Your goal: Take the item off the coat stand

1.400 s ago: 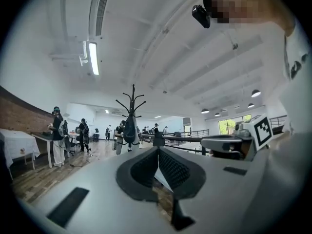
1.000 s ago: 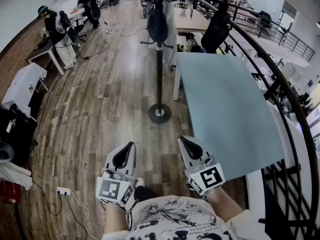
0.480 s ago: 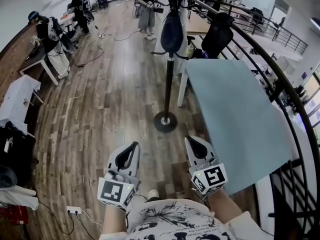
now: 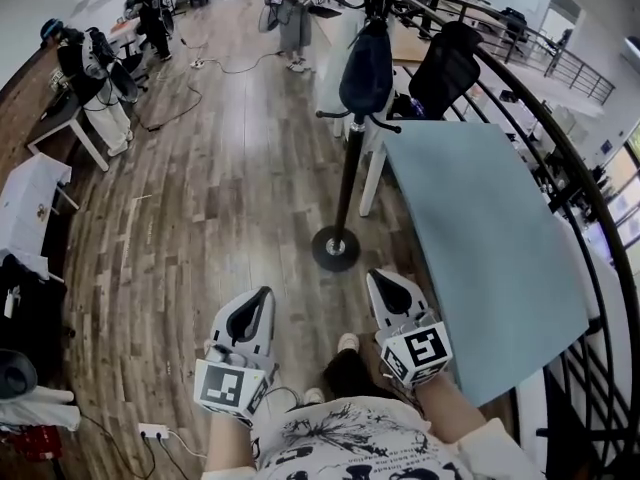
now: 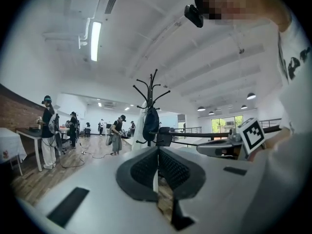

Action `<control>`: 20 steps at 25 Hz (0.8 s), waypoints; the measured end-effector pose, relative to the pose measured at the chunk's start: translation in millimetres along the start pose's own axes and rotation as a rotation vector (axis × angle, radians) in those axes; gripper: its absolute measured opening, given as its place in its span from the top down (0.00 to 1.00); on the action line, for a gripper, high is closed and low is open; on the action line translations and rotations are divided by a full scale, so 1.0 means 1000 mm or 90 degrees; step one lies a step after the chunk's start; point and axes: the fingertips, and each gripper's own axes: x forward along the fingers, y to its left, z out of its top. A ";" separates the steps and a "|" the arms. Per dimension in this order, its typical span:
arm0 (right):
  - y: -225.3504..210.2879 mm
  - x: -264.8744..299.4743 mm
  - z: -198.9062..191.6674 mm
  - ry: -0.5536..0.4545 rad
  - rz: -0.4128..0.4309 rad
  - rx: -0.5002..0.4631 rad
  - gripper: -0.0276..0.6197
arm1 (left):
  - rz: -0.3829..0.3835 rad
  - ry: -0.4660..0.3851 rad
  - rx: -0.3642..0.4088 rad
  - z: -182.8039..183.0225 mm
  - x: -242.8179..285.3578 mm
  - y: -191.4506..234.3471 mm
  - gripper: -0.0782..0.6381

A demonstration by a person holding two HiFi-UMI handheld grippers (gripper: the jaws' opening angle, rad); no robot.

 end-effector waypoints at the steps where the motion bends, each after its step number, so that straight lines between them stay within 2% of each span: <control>1: -0.006 0.014 0.001 -0.004 0.006 -0.001 0.97 | 0.002 -0.004 0.004 0.002 0.011 0.006 0.88; 8: -0.067 0.094 0.022 -0.034 0.043 -0.013 0.97 | 0.025 -0.024 0.030 0.021 0.093 0.029 0.88; 14: -0.129 0.147 0.052 -0.068 0.061 -0.049 0.97 | 0.042 -0.053 0.041 0.039 0.169 0.042 0.88; 16: -0.148 0.162 0.053 -0.064 0.058 -0.054 0.97 | 0.038 -0.054 0.029 0.037 0.193 0.045 0.88; 20: -0.177 0.188 0.054 -0.059 0.028 -0.056 0.97 | 0.000 -0.053 0.019 0.032 0.236 0.049 0.88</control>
